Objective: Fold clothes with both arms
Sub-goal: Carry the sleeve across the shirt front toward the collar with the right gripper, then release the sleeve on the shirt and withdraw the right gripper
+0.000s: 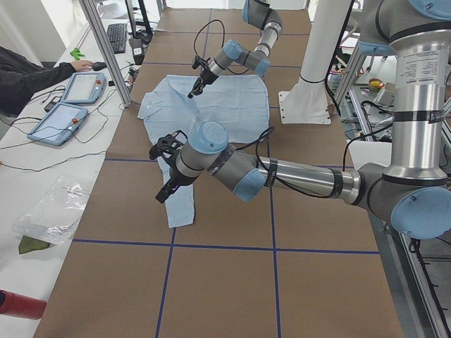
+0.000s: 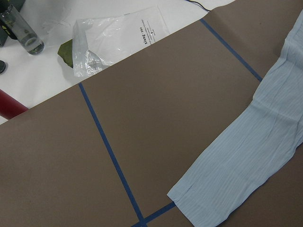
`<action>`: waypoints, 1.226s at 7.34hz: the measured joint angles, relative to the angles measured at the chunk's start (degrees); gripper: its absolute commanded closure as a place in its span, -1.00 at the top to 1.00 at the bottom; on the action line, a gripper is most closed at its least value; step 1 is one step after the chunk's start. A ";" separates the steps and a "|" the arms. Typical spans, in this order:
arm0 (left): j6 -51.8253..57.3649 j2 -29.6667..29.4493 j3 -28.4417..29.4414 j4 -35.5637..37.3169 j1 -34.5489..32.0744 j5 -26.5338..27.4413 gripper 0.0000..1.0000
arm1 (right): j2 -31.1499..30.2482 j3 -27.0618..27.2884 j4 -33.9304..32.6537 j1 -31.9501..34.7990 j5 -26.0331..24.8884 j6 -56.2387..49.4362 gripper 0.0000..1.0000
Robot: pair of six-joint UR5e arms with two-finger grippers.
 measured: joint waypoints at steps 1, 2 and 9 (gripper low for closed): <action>0.00 0.03 0.16 -0.33 0.00 0.00 1.00 | 1.12 -1.90 0.05 0.07 -0.46 0.47 0.21; 0.00 0.04 0.31 -0.54 -0.01 0.00 1.00 | 3.94 -5.38 0.17 0.34 -1.14 3.26 0.86; -0.55 -0.08 0.81 -2.21 0.15 -0.01 1.00 | 17.30 -20.62 -0.85 8.05 10.78 14.82 0.99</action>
